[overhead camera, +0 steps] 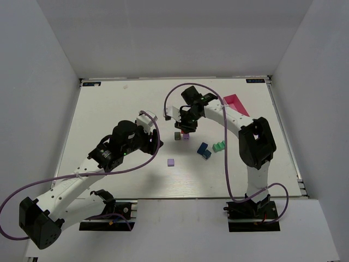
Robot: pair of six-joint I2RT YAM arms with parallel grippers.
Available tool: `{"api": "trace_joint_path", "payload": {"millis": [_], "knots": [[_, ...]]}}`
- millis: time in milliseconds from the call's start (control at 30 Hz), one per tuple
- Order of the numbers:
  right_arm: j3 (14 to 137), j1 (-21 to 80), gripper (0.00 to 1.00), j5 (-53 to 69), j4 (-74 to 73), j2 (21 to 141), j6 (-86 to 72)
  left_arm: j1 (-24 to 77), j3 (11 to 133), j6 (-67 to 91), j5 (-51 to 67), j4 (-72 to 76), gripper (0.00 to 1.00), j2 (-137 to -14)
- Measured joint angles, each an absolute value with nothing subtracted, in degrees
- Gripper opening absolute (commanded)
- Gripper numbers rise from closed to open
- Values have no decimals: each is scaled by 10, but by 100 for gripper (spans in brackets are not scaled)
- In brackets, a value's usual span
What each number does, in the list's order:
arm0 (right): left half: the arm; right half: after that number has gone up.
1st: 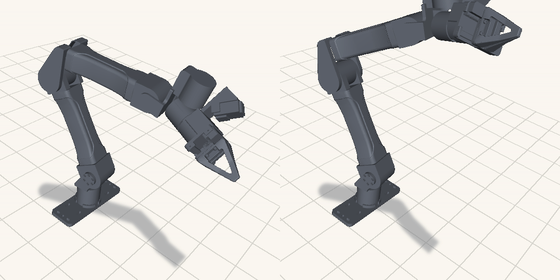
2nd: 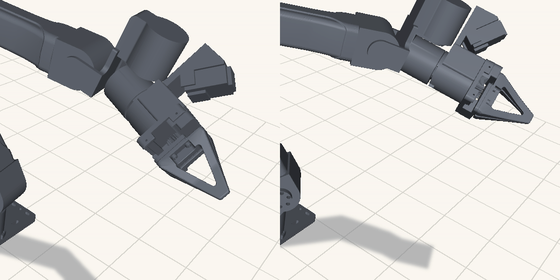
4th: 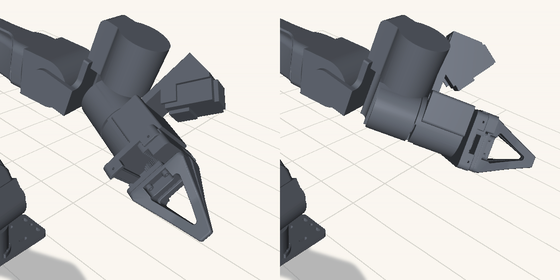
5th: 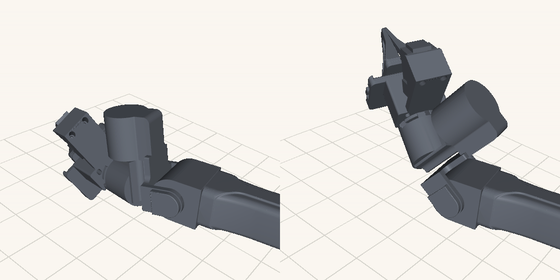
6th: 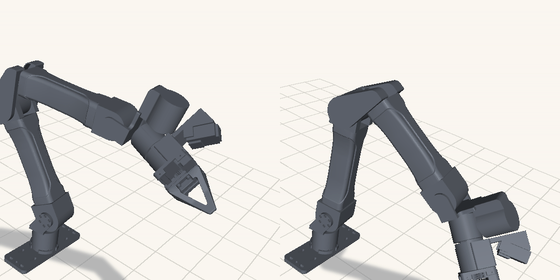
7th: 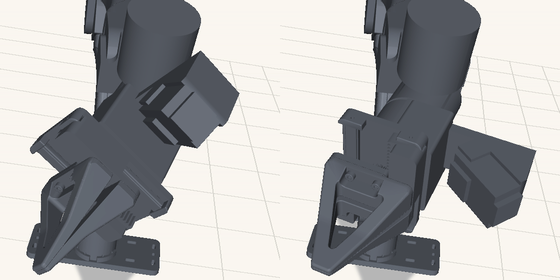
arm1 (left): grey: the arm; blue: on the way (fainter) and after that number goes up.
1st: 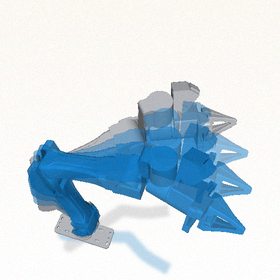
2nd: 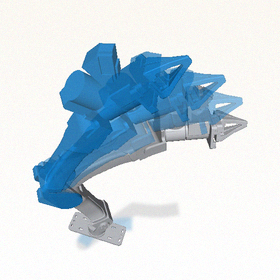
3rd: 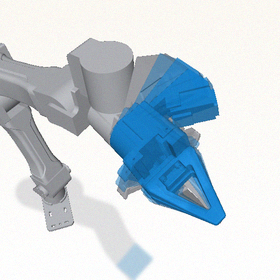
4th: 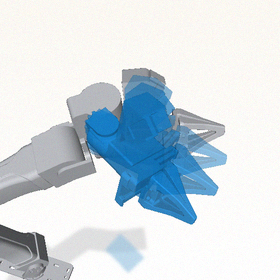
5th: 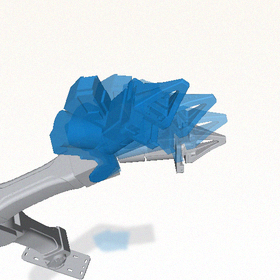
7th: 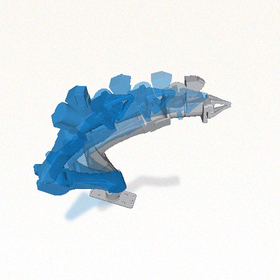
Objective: Build the wood block tower
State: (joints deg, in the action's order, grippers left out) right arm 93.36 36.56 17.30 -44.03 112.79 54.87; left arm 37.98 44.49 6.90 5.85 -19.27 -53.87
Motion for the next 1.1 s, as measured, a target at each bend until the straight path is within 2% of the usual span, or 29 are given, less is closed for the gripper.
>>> {"api": "trace_joint_path", "payload": {"millis": [1100], "knots": [[970, 372, 6, 174, -468, 1169, 605, 375, 445, 69, 65, -192, 69, -539]]}}
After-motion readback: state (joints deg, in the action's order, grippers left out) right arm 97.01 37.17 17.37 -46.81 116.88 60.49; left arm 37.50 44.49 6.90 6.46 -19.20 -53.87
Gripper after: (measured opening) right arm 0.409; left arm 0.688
